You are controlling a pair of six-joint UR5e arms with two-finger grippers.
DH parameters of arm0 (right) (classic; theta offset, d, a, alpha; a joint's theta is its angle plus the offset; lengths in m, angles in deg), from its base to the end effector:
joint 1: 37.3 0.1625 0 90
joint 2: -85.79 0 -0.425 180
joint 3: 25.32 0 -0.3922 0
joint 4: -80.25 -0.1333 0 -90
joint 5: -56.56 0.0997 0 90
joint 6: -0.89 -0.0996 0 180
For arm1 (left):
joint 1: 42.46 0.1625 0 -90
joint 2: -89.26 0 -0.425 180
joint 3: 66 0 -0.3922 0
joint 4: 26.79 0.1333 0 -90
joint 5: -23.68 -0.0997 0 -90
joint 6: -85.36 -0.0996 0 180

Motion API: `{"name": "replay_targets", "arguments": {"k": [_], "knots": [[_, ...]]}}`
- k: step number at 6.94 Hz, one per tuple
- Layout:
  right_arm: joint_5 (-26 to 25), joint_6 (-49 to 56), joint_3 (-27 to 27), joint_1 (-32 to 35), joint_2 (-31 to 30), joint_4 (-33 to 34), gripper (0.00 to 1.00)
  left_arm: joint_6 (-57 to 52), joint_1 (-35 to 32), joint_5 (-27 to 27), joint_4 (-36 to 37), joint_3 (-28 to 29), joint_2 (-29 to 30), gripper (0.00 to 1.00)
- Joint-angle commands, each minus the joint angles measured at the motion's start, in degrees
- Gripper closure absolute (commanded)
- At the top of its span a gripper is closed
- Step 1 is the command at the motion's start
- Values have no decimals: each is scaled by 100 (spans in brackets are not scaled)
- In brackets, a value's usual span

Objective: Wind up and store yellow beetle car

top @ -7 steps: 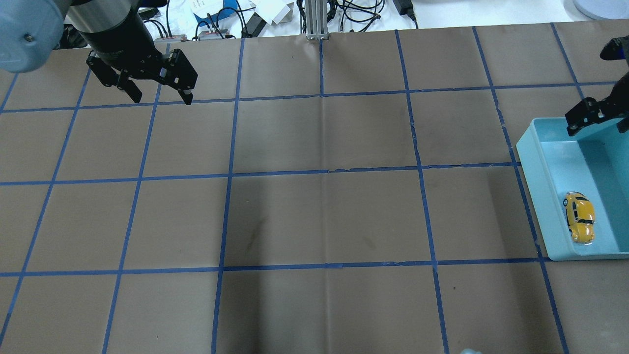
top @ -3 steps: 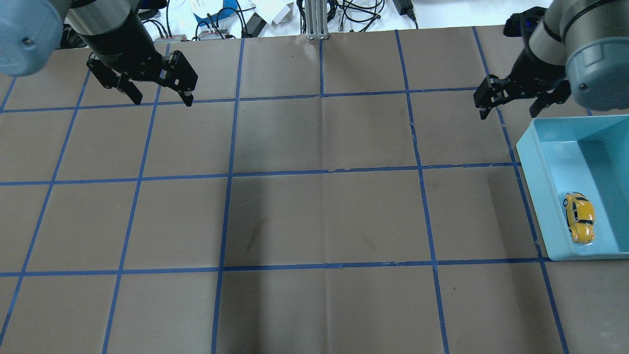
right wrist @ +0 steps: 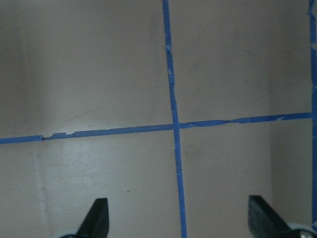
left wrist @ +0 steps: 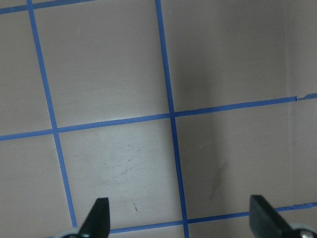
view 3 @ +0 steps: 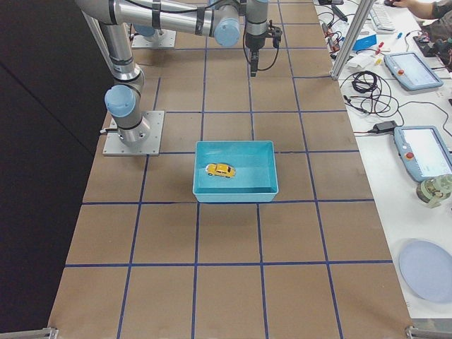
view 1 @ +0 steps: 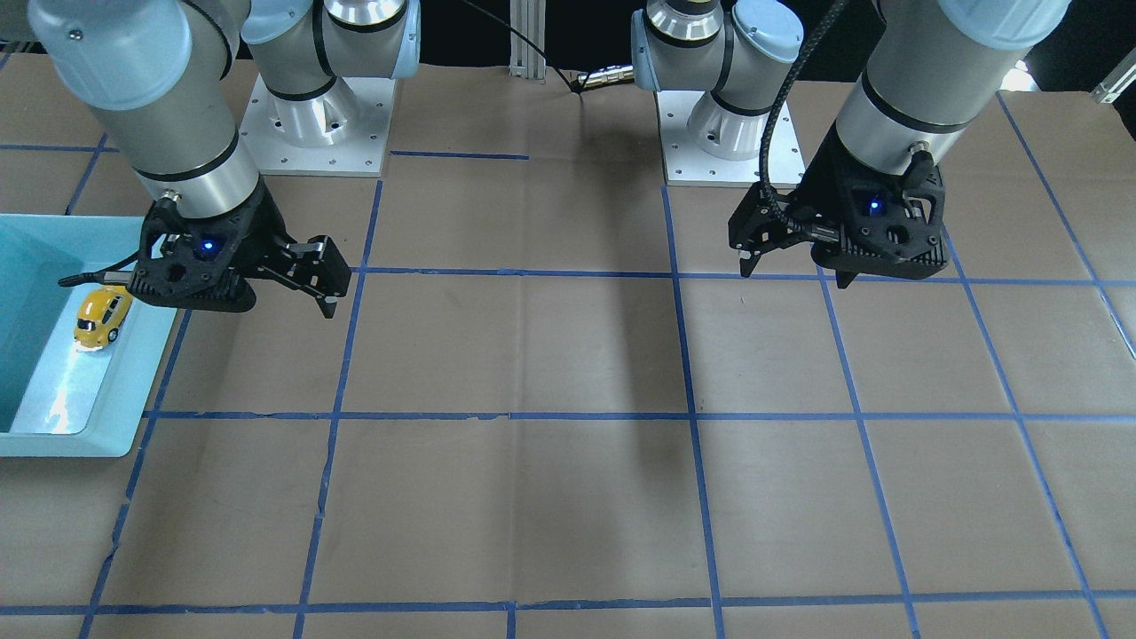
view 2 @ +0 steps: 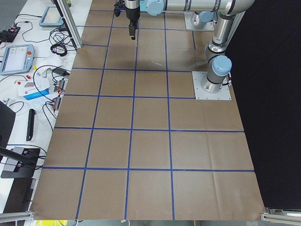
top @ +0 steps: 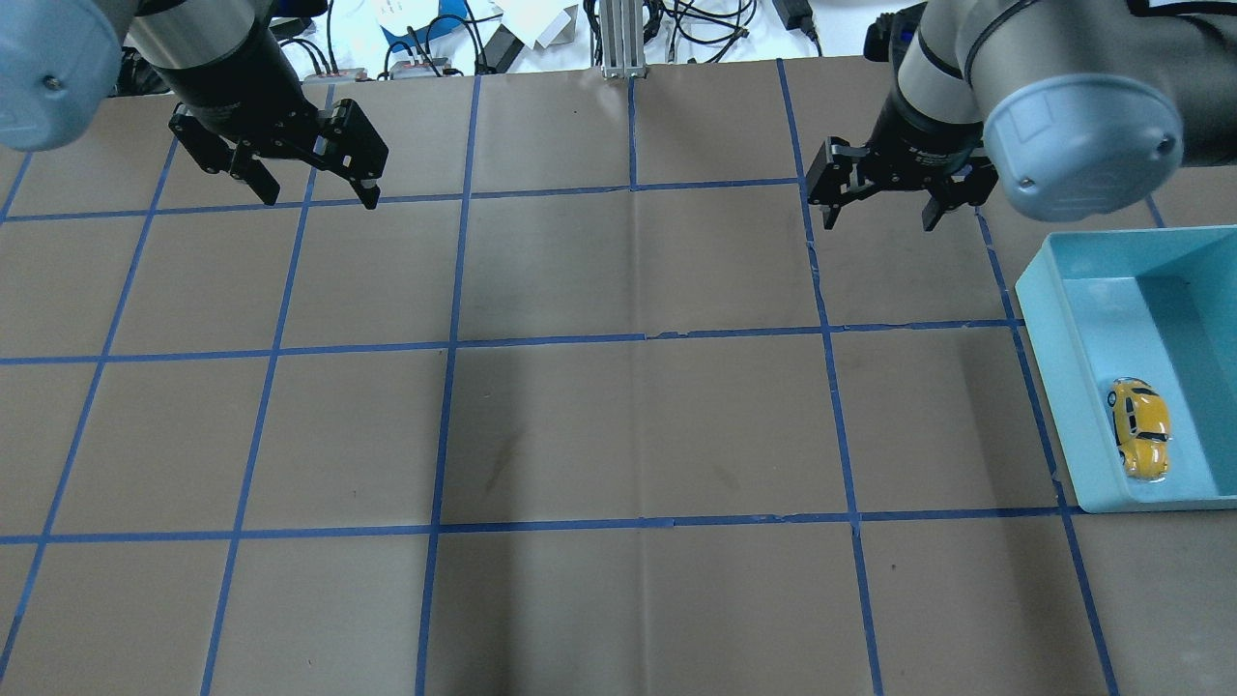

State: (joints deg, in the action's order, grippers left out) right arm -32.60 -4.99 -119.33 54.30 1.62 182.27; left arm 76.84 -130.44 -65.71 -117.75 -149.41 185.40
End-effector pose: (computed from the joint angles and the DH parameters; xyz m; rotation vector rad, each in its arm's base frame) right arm 0.1496 -0.5290 0.4226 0.1162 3.1218 -0.0578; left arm -0.1154 -0.5409 0.4877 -0.1774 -3.1251 -0.0123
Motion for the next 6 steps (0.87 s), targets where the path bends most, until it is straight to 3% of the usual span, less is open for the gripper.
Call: {"name": "replay_targets", "arguments": {"k": [1, 6], "knots": [[65, -115, 67, 60, -54, -261, 0, -10, 0, -9, 8, 0, 2, 0], [-14, -115, 14, 59, -345, -1061, 0, 78, 18, -9, -62, 123, 72, 0]]}}
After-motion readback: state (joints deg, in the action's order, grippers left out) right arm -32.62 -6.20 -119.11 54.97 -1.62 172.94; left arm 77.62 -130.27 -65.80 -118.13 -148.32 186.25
